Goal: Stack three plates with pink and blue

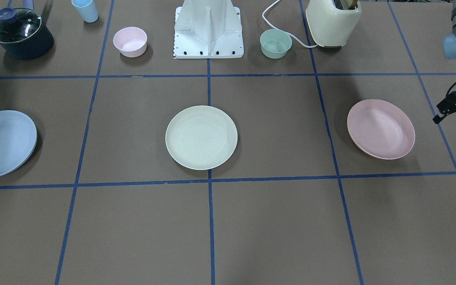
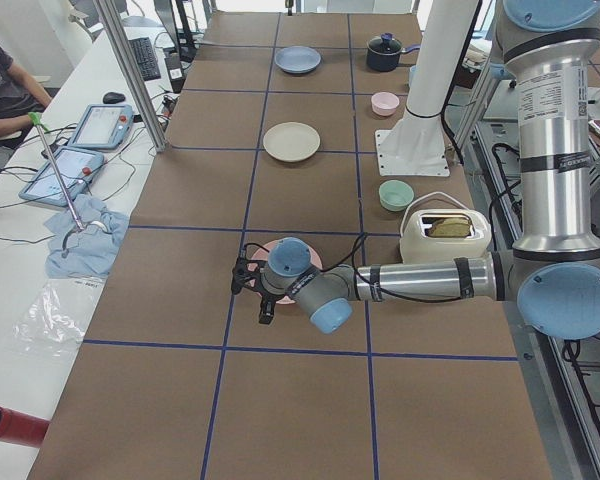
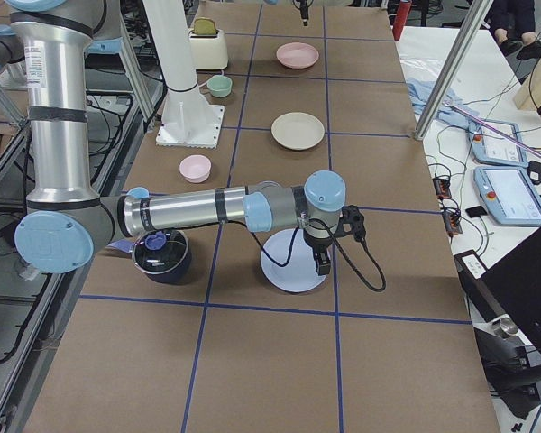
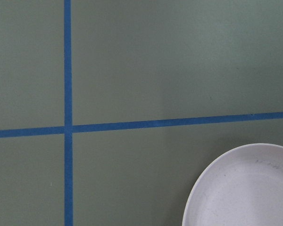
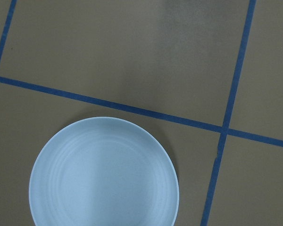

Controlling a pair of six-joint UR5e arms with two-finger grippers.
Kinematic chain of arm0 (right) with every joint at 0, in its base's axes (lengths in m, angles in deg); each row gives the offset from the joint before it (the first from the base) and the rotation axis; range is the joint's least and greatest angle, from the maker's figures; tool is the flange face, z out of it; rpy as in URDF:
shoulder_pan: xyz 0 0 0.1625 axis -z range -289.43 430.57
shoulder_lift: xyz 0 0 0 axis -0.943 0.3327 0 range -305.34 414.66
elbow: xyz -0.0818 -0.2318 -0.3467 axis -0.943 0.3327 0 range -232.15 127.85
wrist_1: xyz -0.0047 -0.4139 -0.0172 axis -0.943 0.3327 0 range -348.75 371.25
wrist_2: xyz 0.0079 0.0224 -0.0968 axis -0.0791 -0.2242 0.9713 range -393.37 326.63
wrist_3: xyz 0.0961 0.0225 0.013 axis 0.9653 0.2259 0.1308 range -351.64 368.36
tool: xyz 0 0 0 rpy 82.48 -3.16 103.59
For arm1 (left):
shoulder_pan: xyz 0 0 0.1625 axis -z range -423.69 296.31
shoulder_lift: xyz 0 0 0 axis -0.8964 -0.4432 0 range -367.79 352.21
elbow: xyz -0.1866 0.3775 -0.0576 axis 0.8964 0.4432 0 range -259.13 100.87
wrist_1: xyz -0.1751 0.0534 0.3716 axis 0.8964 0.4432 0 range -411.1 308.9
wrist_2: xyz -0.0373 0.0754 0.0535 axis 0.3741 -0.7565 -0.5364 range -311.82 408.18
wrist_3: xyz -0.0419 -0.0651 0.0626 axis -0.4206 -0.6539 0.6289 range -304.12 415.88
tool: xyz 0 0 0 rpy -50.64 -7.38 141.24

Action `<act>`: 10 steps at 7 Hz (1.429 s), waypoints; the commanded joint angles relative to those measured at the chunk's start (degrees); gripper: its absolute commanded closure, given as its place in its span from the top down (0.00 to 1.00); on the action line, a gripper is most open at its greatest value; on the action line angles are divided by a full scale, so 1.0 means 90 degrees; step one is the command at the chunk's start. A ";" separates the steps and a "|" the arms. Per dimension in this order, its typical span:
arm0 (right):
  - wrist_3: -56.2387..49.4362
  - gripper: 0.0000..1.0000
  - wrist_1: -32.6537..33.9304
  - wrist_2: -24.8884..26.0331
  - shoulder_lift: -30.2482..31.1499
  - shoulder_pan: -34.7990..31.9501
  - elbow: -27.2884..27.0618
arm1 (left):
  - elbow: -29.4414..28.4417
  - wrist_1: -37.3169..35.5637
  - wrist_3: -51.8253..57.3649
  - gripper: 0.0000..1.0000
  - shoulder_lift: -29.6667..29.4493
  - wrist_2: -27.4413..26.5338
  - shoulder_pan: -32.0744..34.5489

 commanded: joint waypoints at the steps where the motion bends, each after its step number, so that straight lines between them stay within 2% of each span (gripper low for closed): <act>1: 0.0003 1.00 -0.0062 -0.0034 0.0005 0.0013 0.0063 | -0.0041 0.0281 -0.0448 1.00 0.0049 -0.0638 -0.0828; 3: 0.0013 1.00 -0.0062 -0.0053 0.0005 0.0033 0.0063 | -0.0109 0.0281 -0.0440 0.97 0.0049 -0.0749 -0.1047; 5: 0.0013 1.00 -0.0072 -0.0044 0.0005 0.0042 0.0063 | -0.0177 0.0272 -0.0420 0.82 0.0040 -0.0739 -0.1057; 7: 0.0013 1.00 -0.0072 -0.0044 0.0005 0.0043 0.0072 | -0.0187 0.0272 -0.0430 0.80 0.0040 -0.0749 -0.1378; 8: 0.0013 1.00 -0.0072 -0.0034 -0.0005 0.0043 0.0072 | -0.0187 0.0272 -0.0440 0.72 0.0040 -0.0749 -0.1505; 10: 0.0013 1.00 -0.0072 -0.0053 -0.0005 0.0043 0.0063 | -0.0207 0.0252 -0.0382 0.09 0.0049 -0.0749 -0.1506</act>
